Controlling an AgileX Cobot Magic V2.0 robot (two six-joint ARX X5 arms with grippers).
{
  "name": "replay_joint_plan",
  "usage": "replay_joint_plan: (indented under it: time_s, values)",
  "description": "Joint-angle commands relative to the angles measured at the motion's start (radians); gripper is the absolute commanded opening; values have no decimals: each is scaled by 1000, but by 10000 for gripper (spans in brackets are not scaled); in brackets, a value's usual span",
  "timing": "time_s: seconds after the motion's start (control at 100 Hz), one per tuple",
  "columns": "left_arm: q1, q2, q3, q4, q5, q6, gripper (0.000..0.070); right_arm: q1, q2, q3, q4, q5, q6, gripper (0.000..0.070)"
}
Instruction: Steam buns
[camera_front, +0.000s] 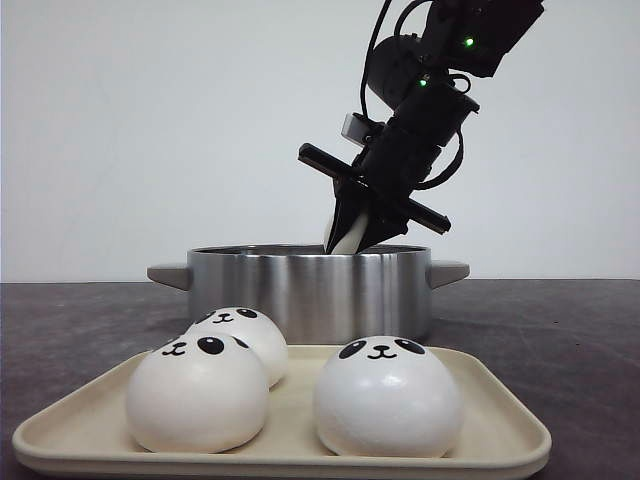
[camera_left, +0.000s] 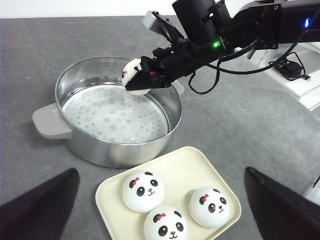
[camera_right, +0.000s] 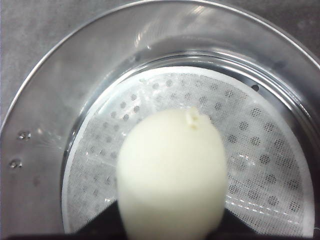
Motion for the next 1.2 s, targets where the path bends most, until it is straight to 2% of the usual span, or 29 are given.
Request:
replay_joint_plan:
  time_s: [0.0, 0.05, 0.17, 0.27, 0.32, 0.69, 0.8, 0.83, 0.86, 0.9, 0.93, 0.94, 0.95, 1.08, 1.19]
  values:
    - [-6, 4, 11, 9, -3, 11, 638, 5, 24, 16, 9, 1, 9, 192]
    - [-6, 4, 11, 9, -3, 11, 638, 4, 24, 16, 7, 2, 9, 223]
    - [-6, 4, 11, 8, -3, 11, 638, 5, 24, 16, 8, 5, 9, 247]
    - [-6, 4, 11, 8, -3, 11, 638, 5, 24, 16, 8, 28, 9, 395]
    - [-6, 4, 11, 7, -3, 11, 638, 5, 24, 16, 8, 32, 9, 438]
    - [-6, 4, 11, 6, -4, 13, 638, 5, 24, 16, 42, 48, 10, 441]
    - [-6, 5, 11, 6, -4, 12, 638, 3, 12, 31, 81, -23, 19, 439]
    - [-6, 5, 11, 7, -4, 12, 638, 0, 5, 42, 83, -48, 28, 421]
    - [-6, 5, 11, 7, -4, 12, 638, -2, -2, 56, 79, -76, 33, 359]
    - [-6, 6, 11, 7, -4, 12, 638, -1, -18, 75, 69, -103, 31, 209]
    - [-6, 9, 11, 7, -4, 12, 638, 0, -34, 87, 61, -119, 29, 77]
    - [-6, 10, 11, 7, -4, 12, 638, 1, -44, 93, 58, -123, 27, 13]
    - [-6, 11, 11, 7, -4, 12, 638, 1, -47, 94, 56, -124, 27, 0]
    - [-6, 40, 11, 7, -3, 11, 638, 35, -174, 105, 44, -111, -52, 6]
    - [-8, 81, 11, 6, -3, 7, 638, 90, -325, 105, -24, 18, -187, 6]
